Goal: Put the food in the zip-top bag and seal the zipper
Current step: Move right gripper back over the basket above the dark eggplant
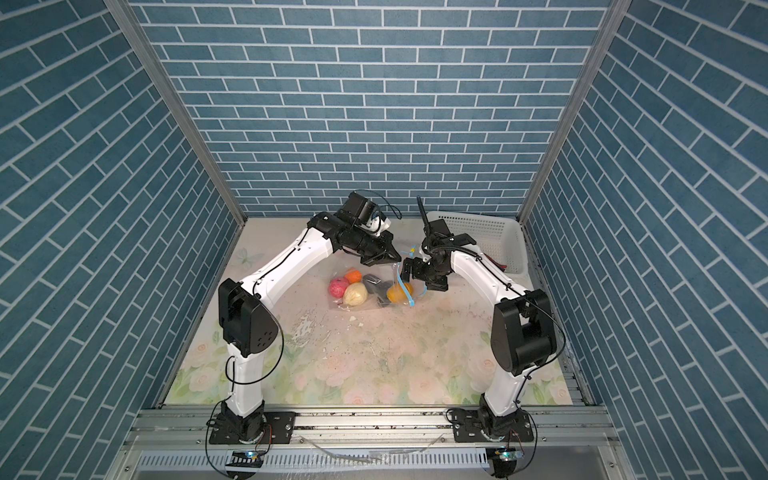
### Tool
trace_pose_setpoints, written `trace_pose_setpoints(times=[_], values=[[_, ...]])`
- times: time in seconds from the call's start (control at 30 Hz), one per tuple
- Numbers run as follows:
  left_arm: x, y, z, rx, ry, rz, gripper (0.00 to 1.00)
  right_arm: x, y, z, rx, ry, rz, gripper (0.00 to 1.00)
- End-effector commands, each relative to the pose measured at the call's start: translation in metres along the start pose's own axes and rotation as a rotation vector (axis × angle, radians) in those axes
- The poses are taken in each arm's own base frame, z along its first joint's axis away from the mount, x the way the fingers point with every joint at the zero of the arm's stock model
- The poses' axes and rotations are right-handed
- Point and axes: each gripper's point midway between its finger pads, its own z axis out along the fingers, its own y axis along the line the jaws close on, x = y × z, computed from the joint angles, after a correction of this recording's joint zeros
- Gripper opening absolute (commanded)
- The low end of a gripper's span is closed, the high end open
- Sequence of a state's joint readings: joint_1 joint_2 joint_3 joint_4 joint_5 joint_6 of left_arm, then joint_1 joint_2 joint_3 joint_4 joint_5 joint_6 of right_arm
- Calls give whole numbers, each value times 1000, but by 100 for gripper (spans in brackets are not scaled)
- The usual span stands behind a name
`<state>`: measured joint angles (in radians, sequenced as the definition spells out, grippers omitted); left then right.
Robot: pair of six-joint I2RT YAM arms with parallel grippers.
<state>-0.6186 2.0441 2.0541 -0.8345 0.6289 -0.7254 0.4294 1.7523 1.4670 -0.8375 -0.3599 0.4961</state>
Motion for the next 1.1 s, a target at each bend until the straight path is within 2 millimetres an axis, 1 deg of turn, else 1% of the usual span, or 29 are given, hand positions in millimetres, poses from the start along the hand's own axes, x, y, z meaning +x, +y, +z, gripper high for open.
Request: trace_pose_setpoints(times=[0.0, 0.13, 0.27, 0.37, 0.47, 0.6, 0.8, 0.83, 0.9, 0.93, 1.07], values=[[1, -14, -14, 23, -26, 34, 0, -5, 6, -8, 13, -11, -37, 99], [2, -13, -13, 22, -22, 33, 0, -5, 8, -21, 20, -31, -50, 98], [2, -14, -14, 23, -24, 37, 0, -7, 6, -44, 56, -76, -75, 98], [1, -16, -16, 25, -29, 42, 0, -15, -3, -63, 102, -120, -86, 96], [1, -18, -18, 30, -33, 45, 0, -25, -18, -75, 137, -145, -78, 94], [0, -20, -21, 37, -37, 51, 0, -49, -48, -95, 199, -200, -40, 91], [0, -22, -21, 45, -34, 53, 0, -93, -100, -115, 348, -251, -28, 89], [1, -23, -20, 46, -33, 54, 0, -102, -111, -117, 370, -256, -23, 89], [1, -22, -18, 51, -26, 52, 0, -116, -126, -115, 367, -254, -16, 90], [2, -23, -18, 53, -23, 53, 0, -123, -139, -115, 378, -248, 0, 90], [2, -23, -17, 62, -14, 54, 0, -141, -173, -109, 427, -213, -3, 89]])
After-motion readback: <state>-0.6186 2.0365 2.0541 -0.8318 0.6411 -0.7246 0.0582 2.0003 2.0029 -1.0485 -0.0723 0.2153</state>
